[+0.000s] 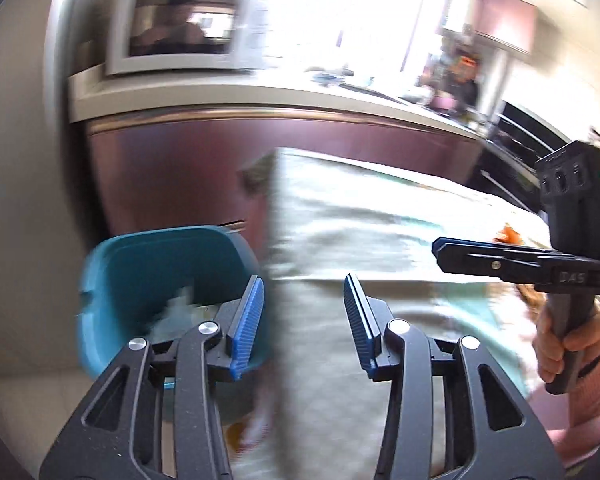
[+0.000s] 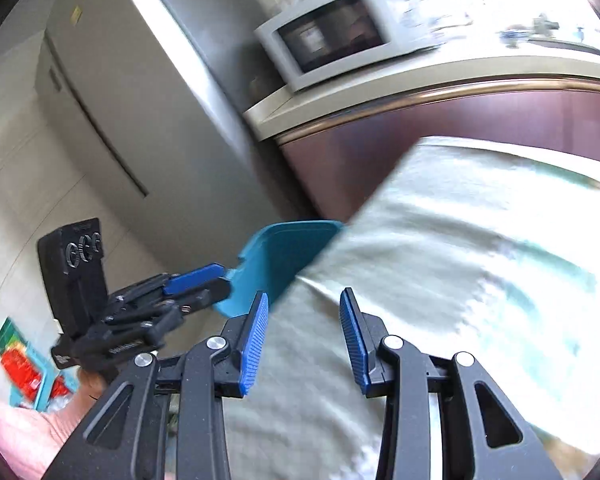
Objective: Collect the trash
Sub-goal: 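Move both open tools back over the table, then grasp a brown sachet with the left tool while the right tool grasps an orange peel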
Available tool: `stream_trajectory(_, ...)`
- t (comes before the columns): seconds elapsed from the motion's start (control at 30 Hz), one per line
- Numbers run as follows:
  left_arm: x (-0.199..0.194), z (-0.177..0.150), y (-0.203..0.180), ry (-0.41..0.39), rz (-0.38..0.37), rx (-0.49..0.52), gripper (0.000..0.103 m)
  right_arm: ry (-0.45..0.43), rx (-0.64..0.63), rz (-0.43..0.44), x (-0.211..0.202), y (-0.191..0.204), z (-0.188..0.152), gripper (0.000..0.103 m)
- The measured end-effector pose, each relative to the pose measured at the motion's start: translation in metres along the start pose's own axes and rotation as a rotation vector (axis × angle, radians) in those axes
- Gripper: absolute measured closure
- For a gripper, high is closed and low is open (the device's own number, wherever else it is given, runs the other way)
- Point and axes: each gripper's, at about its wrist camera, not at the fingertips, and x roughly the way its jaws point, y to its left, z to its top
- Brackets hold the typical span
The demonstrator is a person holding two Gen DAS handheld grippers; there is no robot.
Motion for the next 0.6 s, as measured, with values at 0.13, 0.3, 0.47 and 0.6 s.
stream_trajectory(0.13, 0.015, 0.000, -0.054, 0.028, -0.107, 0.069, 0.061, -0.074, 0.072, -0.098, -0.057, -0.031, -0.023, 0.067)
stream_trajectory(0.3, 0.042, -0.008, -0.125, 0.095, -0.256, 0.128, 0.061, -0.162, 0.158, -0.238, -0.124, -0.071, -0.052, 0.067)
stream_trajectory(0.47, 0.073, -0.021, -0.191, 0.182, -0.382, 0.168, 0.061, -0.228, 0.246, -0.352, -0.173, -0.114, -0.070, 0.067)
stream_trajectory(0.6, 0.099, -0.031, -0.227, 0.249, -0.436, 0.190, 0.061, -0.269, 0.300, -0.420, -0.198, -0.144, -0.079, 0.067)
